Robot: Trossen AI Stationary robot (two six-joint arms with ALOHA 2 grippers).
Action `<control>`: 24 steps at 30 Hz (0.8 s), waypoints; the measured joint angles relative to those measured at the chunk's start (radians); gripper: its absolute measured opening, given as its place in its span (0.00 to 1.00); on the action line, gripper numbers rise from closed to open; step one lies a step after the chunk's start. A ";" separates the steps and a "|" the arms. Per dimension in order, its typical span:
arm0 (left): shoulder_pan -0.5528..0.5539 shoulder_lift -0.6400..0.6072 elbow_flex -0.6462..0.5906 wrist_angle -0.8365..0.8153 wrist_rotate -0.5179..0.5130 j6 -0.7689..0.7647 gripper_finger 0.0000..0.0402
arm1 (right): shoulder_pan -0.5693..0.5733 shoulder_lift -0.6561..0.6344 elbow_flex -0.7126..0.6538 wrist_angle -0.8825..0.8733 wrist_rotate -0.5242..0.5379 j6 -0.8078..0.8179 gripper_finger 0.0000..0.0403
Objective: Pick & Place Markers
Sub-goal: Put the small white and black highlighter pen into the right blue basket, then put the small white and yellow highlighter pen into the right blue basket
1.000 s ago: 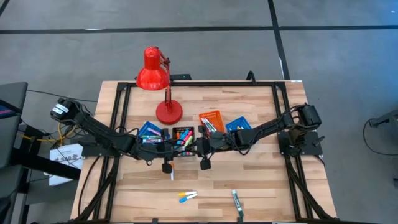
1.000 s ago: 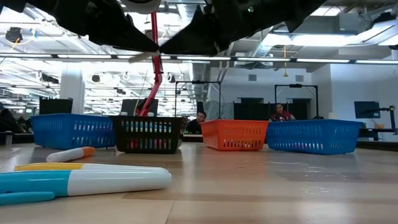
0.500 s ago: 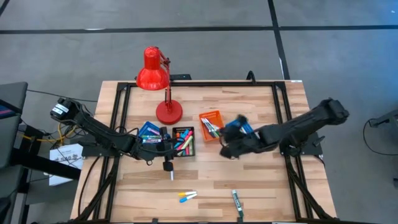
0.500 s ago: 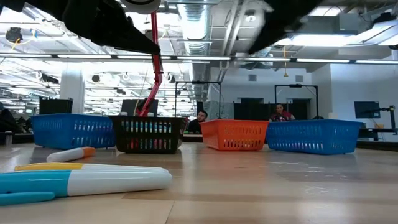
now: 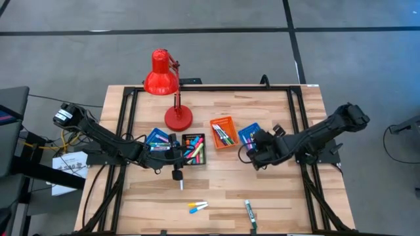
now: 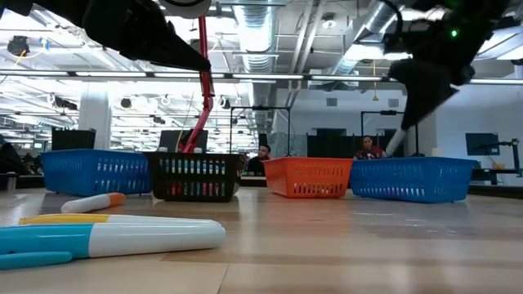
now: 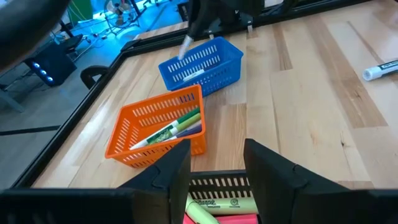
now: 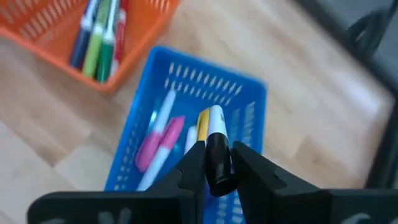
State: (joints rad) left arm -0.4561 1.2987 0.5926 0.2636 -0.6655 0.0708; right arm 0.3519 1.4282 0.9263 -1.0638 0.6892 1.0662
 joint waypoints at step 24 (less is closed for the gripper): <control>0.000 0.001 0.000 0.006 0.000 0.000 0.35 | -0.089 0.034 -0.017 0.711 -0.339 -0.488 0.34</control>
State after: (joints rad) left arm -0.4561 1.2995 0.5926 0.2699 -0.6651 0.0704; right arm 0.2624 1.4624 0.9092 -0.3523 0.3506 0.5786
